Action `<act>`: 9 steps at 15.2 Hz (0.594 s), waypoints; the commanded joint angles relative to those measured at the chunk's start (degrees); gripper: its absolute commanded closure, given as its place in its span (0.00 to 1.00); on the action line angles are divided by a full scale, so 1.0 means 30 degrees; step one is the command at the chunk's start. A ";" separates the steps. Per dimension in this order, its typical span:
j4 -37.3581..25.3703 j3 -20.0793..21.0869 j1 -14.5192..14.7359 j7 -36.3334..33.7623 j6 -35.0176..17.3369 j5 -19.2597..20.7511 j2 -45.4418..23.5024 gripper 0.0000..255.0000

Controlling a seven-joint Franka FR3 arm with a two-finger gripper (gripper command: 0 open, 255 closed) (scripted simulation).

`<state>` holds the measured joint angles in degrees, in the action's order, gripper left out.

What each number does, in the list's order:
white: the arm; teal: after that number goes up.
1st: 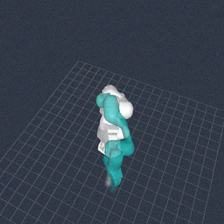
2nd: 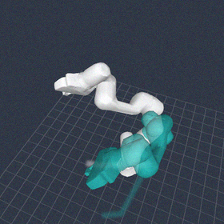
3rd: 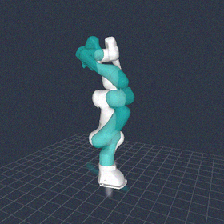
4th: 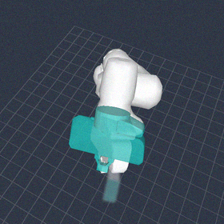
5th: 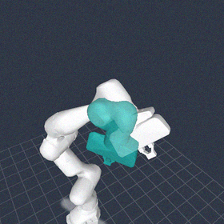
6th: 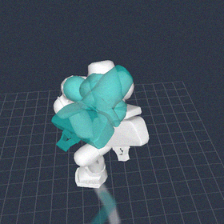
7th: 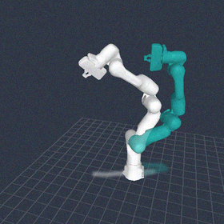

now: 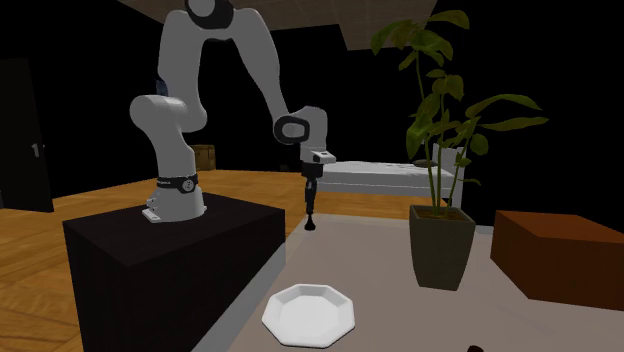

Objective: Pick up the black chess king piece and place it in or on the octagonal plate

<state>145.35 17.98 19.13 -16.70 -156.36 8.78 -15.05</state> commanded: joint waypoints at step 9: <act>0.0160 -0.0279 -0.2254 0.3679 0.1378 -0.1289 0.1634 1.00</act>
<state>146.35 17.69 13.45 -7.50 -152.77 5.03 -10.16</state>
